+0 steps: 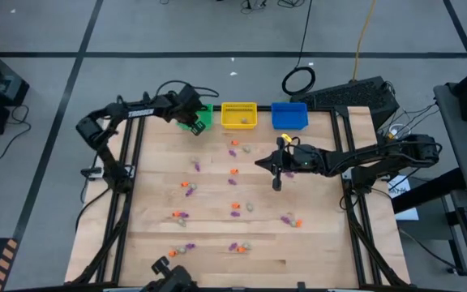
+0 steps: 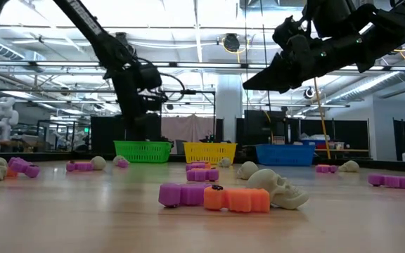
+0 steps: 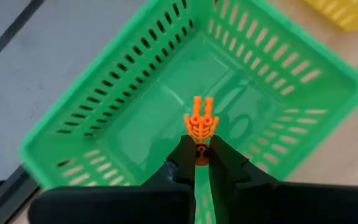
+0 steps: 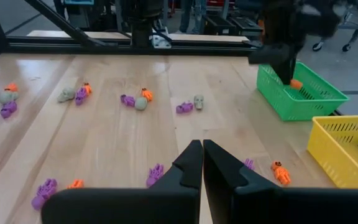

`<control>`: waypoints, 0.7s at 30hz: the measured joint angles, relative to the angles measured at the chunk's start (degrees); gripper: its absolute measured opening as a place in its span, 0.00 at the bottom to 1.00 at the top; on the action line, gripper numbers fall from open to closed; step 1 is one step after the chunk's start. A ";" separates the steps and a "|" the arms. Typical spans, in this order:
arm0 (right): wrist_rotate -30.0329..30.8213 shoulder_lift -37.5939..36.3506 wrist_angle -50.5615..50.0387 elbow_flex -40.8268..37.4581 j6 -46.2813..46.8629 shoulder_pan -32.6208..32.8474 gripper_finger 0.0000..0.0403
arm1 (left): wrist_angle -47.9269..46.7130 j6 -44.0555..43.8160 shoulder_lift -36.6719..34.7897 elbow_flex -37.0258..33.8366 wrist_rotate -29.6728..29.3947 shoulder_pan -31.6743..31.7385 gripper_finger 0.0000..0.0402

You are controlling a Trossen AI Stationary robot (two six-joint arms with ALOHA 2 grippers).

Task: Sort Halloween decoration
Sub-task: Put the orange skeleton toy into the green bin, then put the violet skeleton toy into the blue bin

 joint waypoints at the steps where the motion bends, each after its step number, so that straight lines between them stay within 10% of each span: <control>1: 0.00 0.00 -0.09 0.00 -0.01 0.00 0.00 | 0.06 0.02 0.71 0.37 -0.01 -0.03 0.04; 15: 0.00 0.00 -0.08 0.00 0.09 0.00 0.00 | 1.66 1.28 1.55 1.70 -0.77 0.39 0.25; 21: -0.26 0.00 -0.14 0.00 1.75 0.00 0.00 | 1.57 1.57 -0.90 1.43 -1.66 0.13 0.20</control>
